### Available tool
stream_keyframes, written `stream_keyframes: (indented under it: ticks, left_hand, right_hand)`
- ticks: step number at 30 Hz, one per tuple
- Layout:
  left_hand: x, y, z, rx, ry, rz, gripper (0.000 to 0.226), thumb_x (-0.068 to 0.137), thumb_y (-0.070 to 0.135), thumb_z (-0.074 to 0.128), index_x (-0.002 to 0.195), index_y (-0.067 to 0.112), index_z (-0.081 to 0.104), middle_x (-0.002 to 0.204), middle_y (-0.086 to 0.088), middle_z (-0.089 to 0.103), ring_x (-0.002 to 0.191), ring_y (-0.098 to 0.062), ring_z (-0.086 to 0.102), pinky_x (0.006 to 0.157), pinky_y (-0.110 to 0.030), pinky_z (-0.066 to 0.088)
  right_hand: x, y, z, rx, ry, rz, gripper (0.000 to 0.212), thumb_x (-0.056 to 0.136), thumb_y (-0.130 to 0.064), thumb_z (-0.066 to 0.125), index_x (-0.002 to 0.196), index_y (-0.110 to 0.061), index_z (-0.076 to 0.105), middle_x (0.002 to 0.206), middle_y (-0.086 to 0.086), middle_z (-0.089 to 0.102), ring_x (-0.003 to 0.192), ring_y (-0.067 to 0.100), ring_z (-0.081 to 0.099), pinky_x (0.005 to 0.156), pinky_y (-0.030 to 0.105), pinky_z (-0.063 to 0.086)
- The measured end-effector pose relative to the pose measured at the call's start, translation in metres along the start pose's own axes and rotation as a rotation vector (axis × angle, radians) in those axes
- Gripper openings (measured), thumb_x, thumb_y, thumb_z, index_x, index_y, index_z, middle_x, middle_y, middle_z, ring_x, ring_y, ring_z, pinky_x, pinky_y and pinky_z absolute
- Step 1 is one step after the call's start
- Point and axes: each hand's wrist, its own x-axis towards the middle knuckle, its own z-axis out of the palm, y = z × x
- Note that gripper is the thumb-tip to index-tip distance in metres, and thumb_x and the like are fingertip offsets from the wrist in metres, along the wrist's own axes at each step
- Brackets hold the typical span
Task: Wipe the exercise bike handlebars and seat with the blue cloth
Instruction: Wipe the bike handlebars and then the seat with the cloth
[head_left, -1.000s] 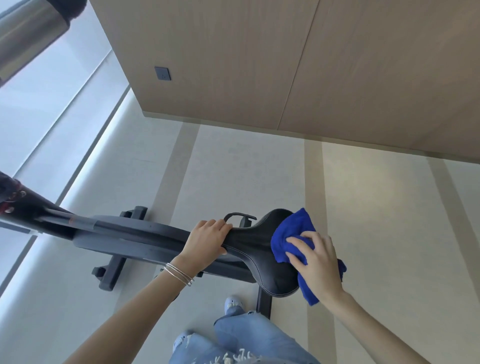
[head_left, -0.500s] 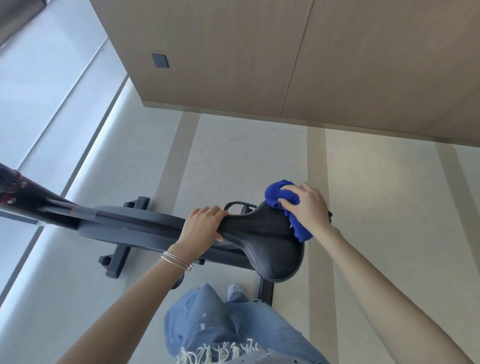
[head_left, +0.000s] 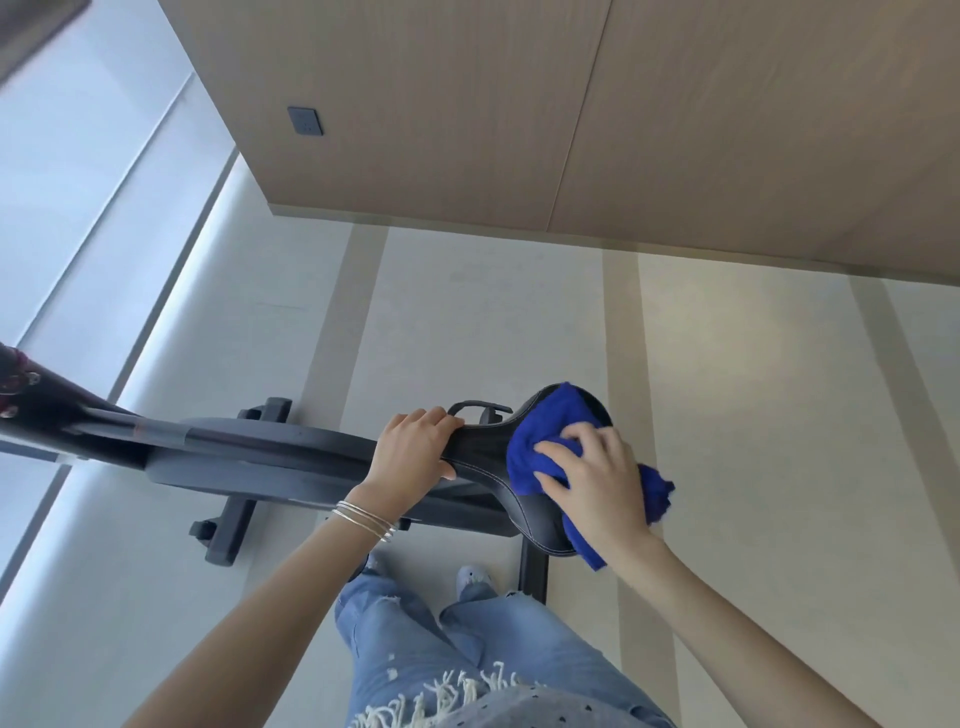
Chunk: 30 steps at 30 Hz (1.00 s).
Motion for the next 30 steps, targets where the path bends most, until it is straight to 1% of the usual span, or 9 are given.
stream_keyframes:
  ticks: [3,7,9,11,13,17,21,26,30]
  left_hand:
    - [-0.001,0.0,-0.002,0.018,-0.013,0.01,0.062,0.046,0.022,0.09,0.103,0.015,0.066,0.088,-0.005,0.068,0.079,-0.029,0.064,0.071,-0.036,0.05]
    - [-0.001,-0.002,-0.003,-0.024,-0.012,0.041,0.058,0.062,0.025,0.082,0.115,0.015,0.06,0.102,-0.006,0.066,0.093,-0.029,0.06,0.083,-0.038,0.045]
    - [0.0,-0.004,-0.002,-0.034,-0.023,0.047,0.058,0.067,0.026,0.078,0.12,0.015,0.057,0.108,-0.005,0.064,0.098,-0.029,0.058,0.088,-0.038,0.042]
    - [-0.001,-0.003,-0.001,-0.041,-0.028,0.038,0.057,0.07,0.026,0.076,0.122,0.015,0.055,0.111,-0.005,0.063,0.101,-0.029,0.057,0.09,-0.037,0.04]
    - [-0.002,-0.003,0.0,-0.037,-0.032,0.04,0.057,0.072,0.025,0.075,0.123,0.015,0.054,0.113,-0.006,0.062,0.103,-0.029,0.056,0.09,-0.037,0.039]
    - [-0.002,-0.002,-0.001,-0.015,-0.058,0.022,0.057,0.074,0.027,0.073,0.126,0.017,0.051,0.117,-0.003,0.059,0.107,-0.026,0.054,0.091,-0.035,0.037]
    - [-0.003,-0.001,-0.002,-0.033,-0.054,0.007,0.057,0.073,0.026,0.073,0.125,0.018,0.052,0.116,-0.003,0.059,0.106,-0.025,0.054,0.09,-0.035,0.039]
    - [-0.003,0.001,0.001,-0.084,-0.016,-0.017,0.058,0.068,0.021,0.076,0.122,0.015,0.055,0.112,-0.006,0.06,0.102,-0.029,0.055,0.086,-0.039,0.043]
    - [-0.005,0.003,0.001,-0.139,0.001,-0.049,0.057,0.067,0.016,0.076,0.121,0.015,0.057,0.11,-0.006,0.061,0.101,-0.029,0.055,0.083,-0.037,0.044]
  right_hand:
    - [0.027,-0.021,0.002,-0.056,-0.069,-0.083,0.027,0.064,-0.028,0.078,0.09,-0.025,0.068,0.09,0.002,0.061,0.075,0.027,0.055,0.059,0.039,0.049]
    - [0.01,0.018,-0.012,0.001,-0.082,-0.17,0.028,0.067,-0.025,0.078,0.093,-0.025,0.069,0.092,0.0,0.061,0.077,0.026,0.053,0.066,0.038,0.05]
    - [-0.01,0.044,-0.022,0.03,-0.084,-0.102,0.03,0.068,-0.022,0.078,0.096,-0.025,0.068,0.093,0.001,0.061,0.08,0.026,0.053,0.07,0.037,0.05]
    - [-0.02,0.053,-0.027,0.059,-0.093,-0.011,0.031,0.069,-0.021,0.079,0.098,-0.023,0.069,0.093,0.002,0.061,0.083,0.027,0.054,0.07,0.038,0.051]
    - [-0.017,0.042,-0.022,0.036,-0.064,0.009,0.029,0.069,-0.02,0.079,0.096,-0.021,0.069,0.091,0.005,0.06,0.081,0.029,0.054,0.067,0.041,0.052]
    - [0.01,-0.005,0.003,-0.025,-0.003,-0.11,0.025,0.067,-0.023,0.077,0.091,-0.02,0.069,0.088,0.005,0.059,0.076,0.03,0.052,0.062,0.04,0.049]
    - [0.022,-0.019,0.008,0.003,-0.003,-0.135,0.023,0.071,-0.026,0.073,0.093,-0.022,0.068,0.09,0.002,0.059,0.079,0.026,0.052,0.064,0.037,0.048]
    - [-0.042,0.01,-0.005,0.014,0.027,-0.355,0.017,0.073,-0.021,0.063,0.09,-0.023,0.066,0.092,0.0,0.062,0.079,0.023,0.051,0.067,0.033,0.046]
    - [-0.097,0.027,-0.003,0.063,0.081,-0.295,0.021,0.071,-0.018,0.068,0.09,-0.025,0.065,0.096,-0.005,0.055,0.082,0.02,0.047,0.07,0.029,0.048]
